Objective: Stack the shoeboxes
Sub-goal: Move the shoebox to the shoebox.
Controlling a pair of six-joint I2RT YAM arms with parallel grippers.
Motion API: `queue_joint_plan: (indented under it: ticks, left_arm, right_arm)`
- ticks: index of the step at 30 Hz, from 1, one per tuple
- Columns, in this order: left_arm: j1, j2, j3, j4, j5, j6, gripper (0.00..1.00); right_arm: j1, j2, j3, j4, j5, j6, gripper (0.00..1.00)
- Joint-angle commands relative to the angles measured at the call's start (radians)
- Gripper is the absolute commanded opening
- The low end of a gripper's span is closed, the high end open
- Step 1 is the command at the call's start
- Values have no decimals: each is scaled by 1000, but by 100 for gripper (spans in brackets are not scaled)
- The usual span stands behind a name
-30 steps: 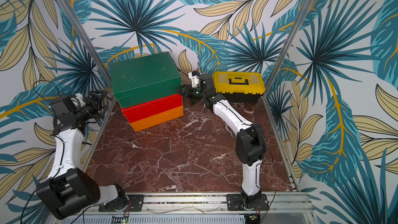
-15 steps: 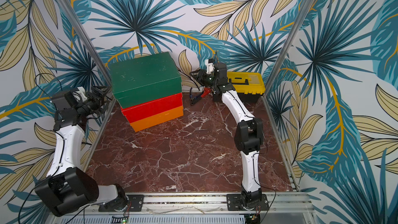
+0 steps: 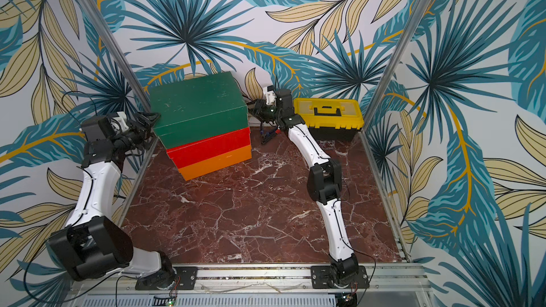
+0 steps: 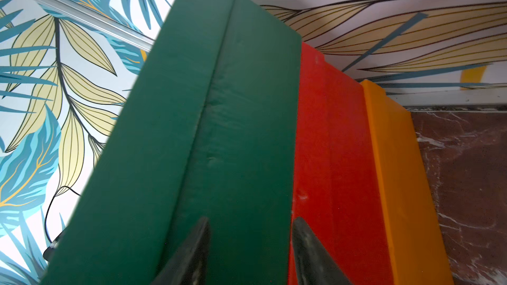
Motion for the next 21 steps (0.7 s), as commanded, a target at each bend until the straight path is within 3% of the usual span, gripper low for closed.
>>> queue_joint_plan:
  ticks: [1, 21]
  left_arm:
    - [-12, -15, 54, -3, -14, 33, 99]
    - [-94, -154, -33, -3, -77, 69, 100]
  right_arm:
    - [3, 4, 12, -15, -6, -11, 51]
    - [20, -8, 8, -60, -3, -27, 51]
